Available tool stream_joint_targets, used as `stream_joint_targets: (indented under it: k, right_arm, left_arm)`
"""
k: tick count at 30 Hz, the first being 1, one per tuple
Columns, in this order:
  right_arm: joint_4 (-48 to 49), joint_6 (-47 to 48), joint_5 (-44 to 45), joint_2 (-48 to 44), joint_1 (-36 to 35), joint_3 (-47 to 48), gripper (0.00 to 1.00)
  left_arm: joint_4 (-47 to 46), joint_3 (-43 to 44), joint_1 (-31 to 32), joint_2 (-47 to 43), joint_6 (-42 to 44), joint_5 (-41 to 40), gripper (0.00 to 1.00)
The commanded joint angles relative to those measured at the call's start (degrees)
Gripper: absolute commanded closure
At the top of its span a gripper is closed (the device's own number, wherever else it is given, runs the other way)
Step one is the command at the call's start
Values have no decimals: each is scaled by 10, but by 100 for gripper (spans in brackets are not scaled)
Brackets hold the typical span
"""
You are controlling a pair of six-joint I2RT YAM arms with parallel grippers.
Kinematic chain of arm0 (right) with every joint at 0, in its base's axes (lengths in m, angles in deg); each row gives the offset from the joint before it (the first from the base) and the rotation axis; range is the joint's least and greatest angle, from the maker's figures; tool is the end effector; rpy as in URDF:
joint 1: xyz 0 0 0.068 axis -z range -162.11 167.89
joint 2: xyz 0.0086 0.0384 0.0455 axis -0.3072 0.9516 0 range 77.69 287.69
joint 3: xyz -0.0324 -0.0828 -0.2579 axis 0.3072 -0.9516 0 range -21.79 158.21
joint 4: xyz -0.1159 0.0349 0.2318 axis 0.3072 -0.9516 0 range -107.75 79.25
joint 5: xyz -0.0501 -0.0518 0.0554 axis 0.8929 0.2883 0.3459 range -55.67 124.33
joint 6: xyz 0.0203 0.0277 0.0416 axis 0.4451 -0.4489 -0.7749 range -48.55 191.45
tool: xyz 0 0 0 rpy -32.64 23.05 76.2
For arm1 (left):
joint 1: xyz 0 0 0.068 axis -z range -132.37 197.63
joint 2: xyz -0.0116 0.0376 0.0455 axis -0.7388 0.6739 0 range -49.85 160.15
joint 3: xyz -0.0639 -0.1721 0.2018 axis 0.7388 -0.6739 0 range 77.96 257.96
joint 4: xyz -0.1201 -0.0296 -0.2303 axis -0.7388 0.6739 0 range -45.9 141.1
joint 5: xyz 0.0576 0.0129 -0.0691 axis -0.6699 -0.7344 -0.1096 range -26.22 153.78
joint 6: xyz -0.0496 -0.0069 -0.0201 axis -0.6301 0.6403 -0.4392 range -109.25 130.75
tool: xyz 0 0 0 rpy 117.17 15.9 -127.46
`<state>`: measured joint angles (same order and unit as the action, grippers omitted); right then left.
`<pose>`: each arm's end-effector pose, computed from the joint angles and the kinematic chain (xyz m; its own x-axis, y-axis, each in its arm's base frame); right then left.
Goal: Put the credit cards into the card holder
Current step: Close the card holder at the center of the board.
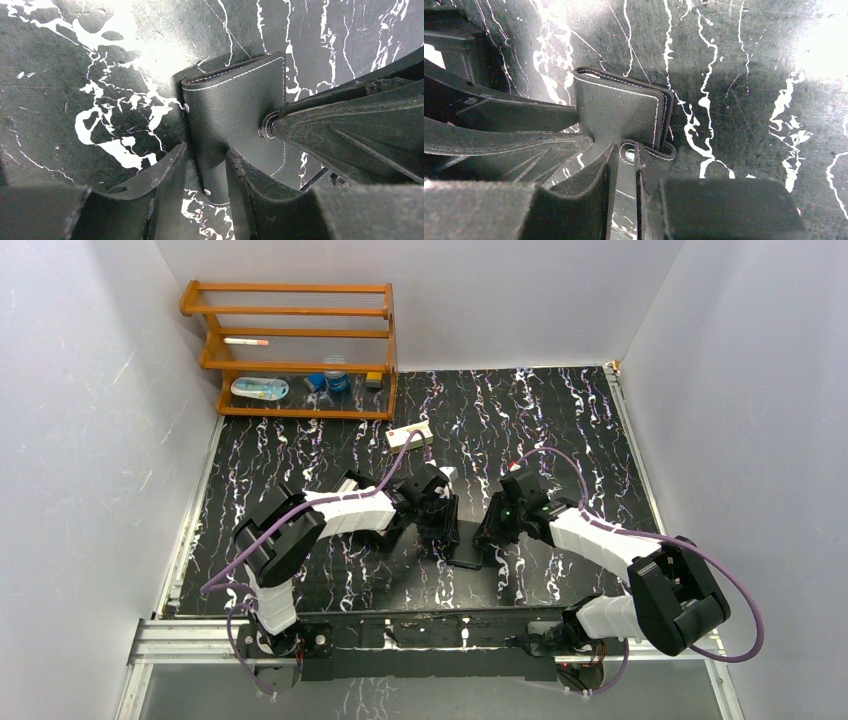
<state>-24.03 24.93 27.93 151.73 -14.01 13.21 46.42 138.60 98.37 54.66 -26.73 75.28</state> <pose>0.2037 0.1315 0.1730 -0.8853 0.2983 -0.3567 0.0863 0.8592 0.5043 0.2348 -0.2984 0.1639 -0.8772 0.1311 -0.4619 0.3936 0.7473 -0.5354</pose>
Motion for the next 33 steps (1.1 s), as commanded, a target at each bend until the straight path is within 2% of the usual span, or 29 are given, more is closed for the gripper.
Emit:
stream_joint_targets:
  k: [1, 9, 17, 33]
  right_arm:
    - [14, -10, -1, -4, -2, -6, 74]
    - [32, -17, -14, -5, -6, -8, 74]
    - [-55, -2, 39, -45, -6, 31, 74]
    - [0, -35, 12, -29, -6, -9, 75]
  left_arm:
    - [21, 4, 1, -3, 6, -3, 67]
    - [21, 3, 0, -3, 4, -3, 68]
    - [24, -1, 0, -2, 2, -7, 68]
    - [24, 0, 0, -7, 0, -8, 68]
